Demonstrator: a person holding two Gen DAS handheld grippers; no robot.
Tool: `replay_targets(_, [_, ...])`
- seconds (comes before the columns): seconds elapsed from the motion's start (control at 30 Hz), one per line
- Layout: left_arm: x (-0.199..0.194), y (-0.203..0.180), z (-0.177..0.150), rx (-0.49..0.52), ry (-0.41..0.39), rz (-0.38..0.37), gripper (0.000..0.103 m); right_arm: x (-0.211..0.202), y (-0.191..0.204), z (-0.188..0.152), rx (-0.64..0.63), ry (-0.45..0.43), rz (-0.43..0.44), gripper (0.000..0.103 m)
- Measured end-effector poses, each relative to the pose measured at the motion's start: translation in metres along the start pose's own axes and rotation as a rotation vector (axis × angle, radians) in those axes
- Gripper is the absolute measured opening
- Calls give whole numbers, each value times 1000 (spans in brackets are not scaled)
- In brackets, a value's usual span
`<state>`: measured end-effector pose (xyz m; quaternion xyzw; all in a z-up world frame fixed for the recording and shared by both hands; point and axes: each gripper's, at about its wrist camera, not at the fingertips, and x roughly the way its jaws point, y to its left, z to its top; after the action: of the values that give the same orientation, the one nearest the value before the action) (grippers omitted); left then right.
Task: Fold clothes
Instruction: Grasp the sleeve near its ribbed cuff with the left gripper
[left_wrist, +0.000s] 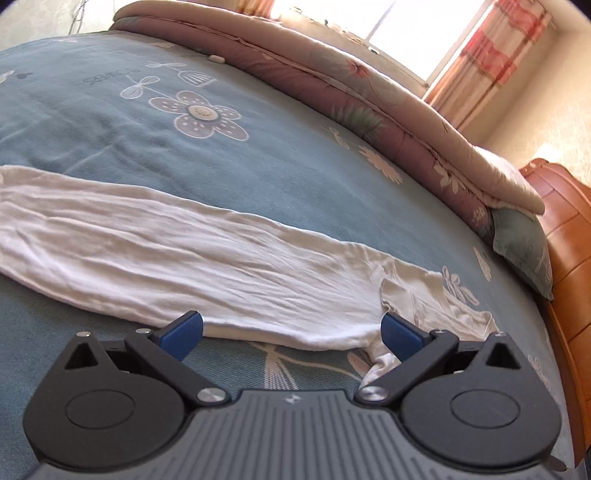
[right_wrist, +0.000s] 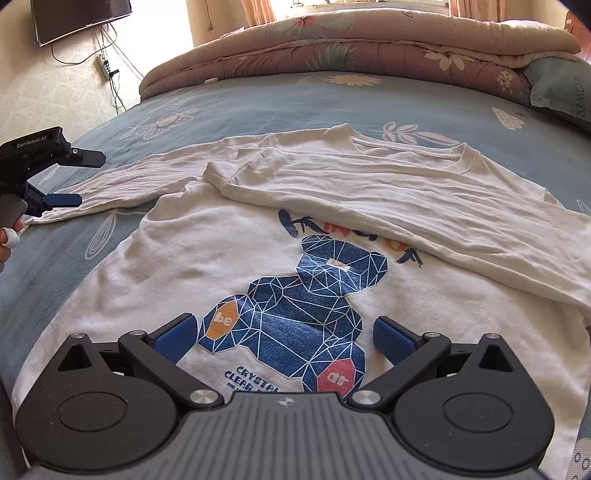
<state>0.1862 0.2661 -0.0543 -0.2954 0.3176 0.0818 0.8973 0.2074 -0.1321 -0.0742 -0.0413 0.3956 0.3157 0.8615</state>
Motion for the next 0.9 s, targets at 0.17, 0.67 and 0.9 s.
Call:
replay_targets(0.17, [-5,39,-8,-131,-31,13,102,0,0,0,8,-4,17,103])
replay_targets(0.67, [-7,106,-5,-317,-250,-6,102,4,2,-2,-13,-13,9,103])
replay_targets(0.9, [2,118,8,-316,-318,9,102,4,3,-3,-21,-17,5,103])
